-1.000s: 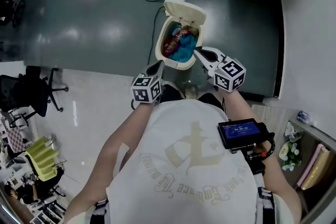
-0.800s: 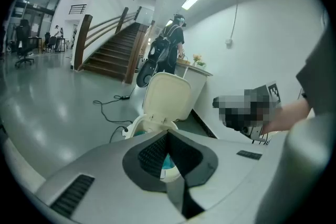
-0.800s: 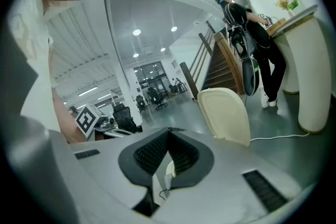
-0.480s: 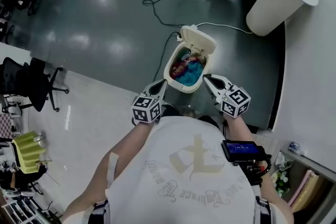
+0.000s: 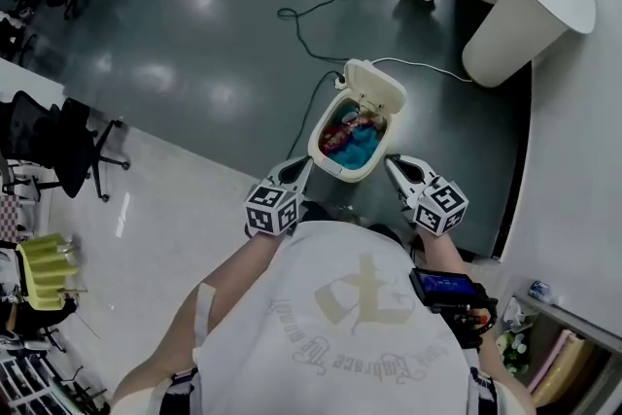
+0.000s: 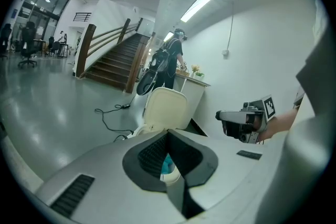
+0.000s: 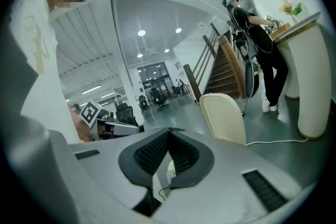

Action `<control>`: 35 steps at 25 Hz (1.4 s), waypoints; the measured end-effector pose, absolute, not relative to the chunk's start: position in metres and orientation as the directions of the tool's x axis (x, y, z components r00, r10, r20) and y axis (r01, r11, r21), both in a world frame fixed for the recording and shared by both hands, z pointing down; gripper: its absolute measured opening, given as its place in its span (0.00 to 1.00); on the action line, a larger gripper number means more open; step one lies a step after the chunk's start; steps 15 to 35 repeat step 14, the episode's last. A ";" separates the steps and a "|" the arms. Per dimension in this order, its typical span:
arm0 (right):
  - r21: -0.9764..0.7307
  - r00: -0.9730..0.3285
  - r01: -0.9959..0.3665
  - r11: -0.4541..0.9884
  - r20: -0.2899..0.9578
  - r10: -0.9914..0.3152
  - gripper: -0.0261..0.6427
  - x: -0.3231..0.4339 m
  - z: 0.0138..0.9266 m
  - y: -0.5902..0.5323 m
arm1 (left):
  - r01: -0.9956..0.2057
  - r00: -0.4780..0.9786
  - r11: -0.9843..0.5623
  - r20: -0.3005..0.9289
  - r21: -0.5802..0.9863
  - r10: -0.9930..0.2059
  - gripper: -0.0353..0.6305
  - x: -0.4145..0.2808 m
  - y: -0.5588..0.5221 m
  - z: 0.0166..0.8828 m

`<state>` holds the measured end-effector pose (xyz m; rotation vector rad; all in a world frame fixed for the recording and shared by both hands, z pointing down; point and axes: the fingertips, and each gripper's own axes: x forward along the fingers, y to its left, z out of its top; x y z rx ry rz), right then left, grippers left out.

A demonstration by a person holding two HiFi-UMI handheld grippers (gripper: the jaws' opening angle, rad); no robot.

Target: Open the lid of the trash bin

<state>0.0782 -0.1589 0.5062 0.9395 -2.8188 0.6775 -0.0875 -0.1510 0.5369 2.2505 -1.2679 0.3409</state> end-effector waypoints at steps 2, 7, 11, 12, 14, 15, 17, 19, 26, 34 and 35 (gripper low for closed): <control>-0.384 -0.806 -0.590 0.710 0.220 -0.550 0.05 0.078 0.507 -0.158 | -0.846 0.532 -0.423 0.458 0.325 -0.712 0.07 -0.086 -0.147 0.537; -0.384 -0.810 -0.583 0.716 0.212 -0.546 0.05 0.080 0.508 -0.156 | -0.847 0.530 -0.420 0.453 0.326 -0.717 0.08 -0.082 -0.140 0.537; -0.385 -0.813 -0.580 0.718 0.213 -0.542 0.04 0.082 0.510 -0.148 | -0.847 0.530 -0.421 0.448 0.326 -0.720 0.08 -0.078 -0.132 0.536; -0.384 -0.814 -0.578 0.720 0.213 -0.541 0.05 0.081 0.510 -0.146 | -0.846 0.530 -0.422 0.447 0.325 -0.720 0.08 -0.077 -0.131 0.536; -0.381 -0.817 -0.575 0.724 0.214 -0.536 0.04 0.080 0.509 -0.144 | -0.846 0.531 -0.423 0.446 0.324 -0.720 0.07 -0.077 -0.130 0.534; -0.381 -0.817 -0.575 0.724 0.214 -0.536 0.04 0.080 0.509 -0.144 | -0.846 0.531 -0.423 0.446 0.324 -0.720 0.07 -0.077 -0.130 0.534; -0.381 -0.817 -0.575 0.724 0.214 -0.536 0.04 0.080 0.509 -0.144 | -0.846 0.531 -0.423 0.446 0.324 -0.720 0.07 -0.077 -0.130 0.534; -0.381 -0.817 -0.575 0.724 0.214 -0.536 0.04 0.080 0.509 -0.144 | -0.846 0.531 -0.423 0.446 0.324 -0.720 0.07 -0.077 -0.130 0.534; -0.381 -0.817 -0.575 0.724 0.214 -0.536 0.04 0.080 0.509 -0.144 | -0.846 0.531 -0.423 0.446 0.324 -0.720 0.07 -0.077 -0.130 0.534; -0.381 -0.817 -0.575 0.724 0.214 -0.536 0.04 0.080 0.509 -0.144 | -0.846 0.531 -0.423 0.446 0.324 -0.720 0.07 -0.077 -0.130 0.534; -0.381 -0.817 -0.575 0.724 0.214 -0.536 0.04 0.080 0.509 -0.144 | -0.846 0.531 -0.423 0.446 0.324 -0.720 0.07 -0.077 -0.130 0.534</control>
